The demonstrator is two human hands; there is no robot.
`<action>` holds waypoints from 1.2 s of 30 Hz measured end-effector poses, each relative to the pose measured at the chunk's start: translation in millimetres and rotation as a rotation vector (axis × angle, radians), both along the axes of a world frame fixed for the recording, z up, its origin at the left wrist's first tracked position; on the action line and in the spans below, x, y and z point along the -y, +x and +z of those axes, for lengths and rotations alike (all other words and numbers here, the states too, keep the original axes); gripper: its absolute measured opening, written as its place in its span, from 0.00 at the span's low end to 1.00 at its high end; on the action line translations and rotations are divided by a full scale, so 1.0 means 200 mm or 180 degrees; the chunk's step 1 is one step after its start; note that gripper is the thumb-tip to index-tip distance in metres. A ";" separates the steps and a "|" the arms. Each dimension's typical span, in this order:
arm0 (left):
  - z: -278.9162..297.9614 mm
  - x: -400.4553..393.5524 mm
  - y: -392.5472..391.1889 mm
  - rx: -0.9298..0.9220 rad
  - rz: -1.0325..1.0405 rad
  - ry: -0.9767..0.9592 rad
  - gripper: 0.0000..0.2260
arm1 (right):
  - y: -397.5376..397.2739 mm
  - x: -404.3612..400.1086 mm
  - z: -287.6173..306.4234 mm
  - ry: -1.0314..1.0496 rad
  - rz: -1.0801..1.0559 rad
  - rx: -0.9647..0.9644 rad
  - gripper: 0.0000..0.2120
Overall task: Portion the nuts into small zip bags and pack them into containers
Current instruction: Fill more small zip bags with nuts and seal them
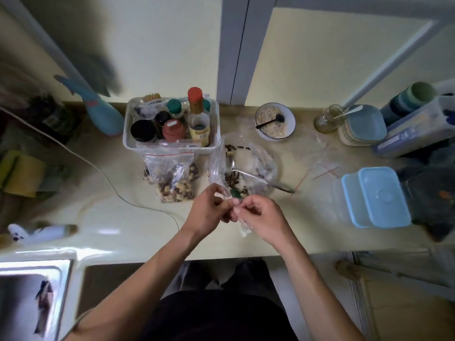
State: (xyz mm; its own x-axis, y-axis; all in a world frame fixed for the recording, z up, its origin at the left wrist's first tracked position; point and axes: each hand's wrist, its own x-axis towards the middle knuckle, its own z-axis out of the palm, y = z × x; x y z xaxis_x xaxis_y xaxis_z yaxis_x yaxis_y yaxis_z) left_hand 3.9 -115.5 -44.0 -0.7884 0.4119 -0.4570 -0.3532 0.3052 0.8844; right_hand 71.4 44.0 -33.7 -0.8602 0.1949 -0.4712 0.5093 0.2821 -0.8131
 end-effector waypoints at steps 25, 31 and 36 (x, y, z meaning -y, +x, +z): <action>0.01 -0.27 0.06 -0.0011 -0.0098 -0.1454 0.23 | -0.11 -0.26 -0.17 0.1920 -0.0338 -0.1155 0.07; 0.11 -0.29 0.06 -0.0116 0.0247 -0.1507 0.15 | -0.10 -0.28 -0.05 0.1916 0.0548 -0.1263 0.08; 0.15 -0.29 0.03 -0.0145 0.0076 -0.1413 0.16 | -0.03 -0.19 0.12 0.1377 0.1277 -0.2025 0.10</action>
